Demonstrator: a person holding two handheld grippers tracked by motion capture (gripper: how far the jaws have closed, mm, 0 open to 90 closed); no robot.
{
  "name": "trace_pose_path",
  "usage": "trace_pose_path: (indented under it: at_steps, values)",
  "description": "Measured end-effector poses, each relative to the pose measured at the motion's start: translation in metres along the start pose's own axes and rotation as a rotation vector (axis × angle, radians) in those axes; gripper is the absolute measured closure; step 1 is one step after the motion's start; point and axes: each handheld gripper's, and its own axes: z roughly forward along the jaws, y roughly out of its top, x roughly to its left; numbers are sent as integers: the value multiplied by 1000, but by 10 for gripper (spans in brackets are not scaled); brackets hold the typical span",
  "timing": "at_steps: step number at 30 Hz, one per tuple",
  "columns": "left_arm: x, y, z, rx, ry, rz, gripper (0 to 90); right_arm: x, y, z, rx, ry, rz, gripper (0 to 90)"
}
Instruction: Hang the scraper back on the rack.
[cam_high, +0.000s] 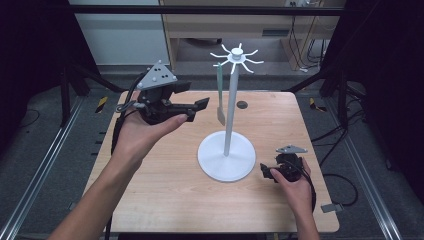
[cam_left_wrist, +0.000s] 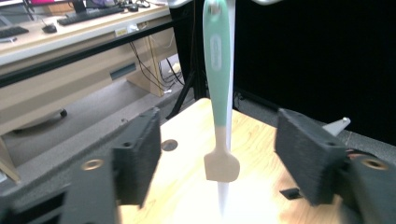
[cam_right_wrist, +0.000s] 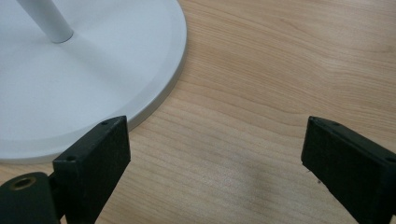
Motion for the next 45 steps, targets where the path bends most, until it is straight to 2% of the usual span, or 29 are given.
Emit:
trace_pose_path:
  at_steps: [5,7,9,13,15,20,22,27,31,36,41,45]
  values:
    - [1,-19,-3,22,16,-5,174,2,0,-1,0,-2,-8,85]
    - [4,-26,-5,15,29,25,155,3,1,-1,7,-2,-8,85]
    - [3,-35,-9,32,27,5,141,3,1,-1,6,-5,-8,85]
    - [5,-54,-15,47,36,8,120,4,0,-3,4,-6,-4,85]
    - [5,-65,-18,68,39,-30,115,3,0,-3,4,-5,-3,85]
    - [9,-95,-21,101,81,-19,109,1,0,-2,4,-5,1,85]
    - [10,-106,-23,104,81,-33,106,2,0,-3,4,-6,2,85]
    - [10,-132,-24,120,84,2,91,4,0,-4,4,-7,1,84]
    - [11,-153,-26,120,67,-13,89,3,0,-3,1,-11,-3,84]
    - [14,-178,-29,131,88,-39,86,1,-1,-4,0,-15,3,84]
    - [18,-205,-30,184,107,-41,78,2,-1,-5,4,-19,9,83]
    - [21,-224,-31,225,134,-28,71,2,-1,-4,5,-20,5,80]
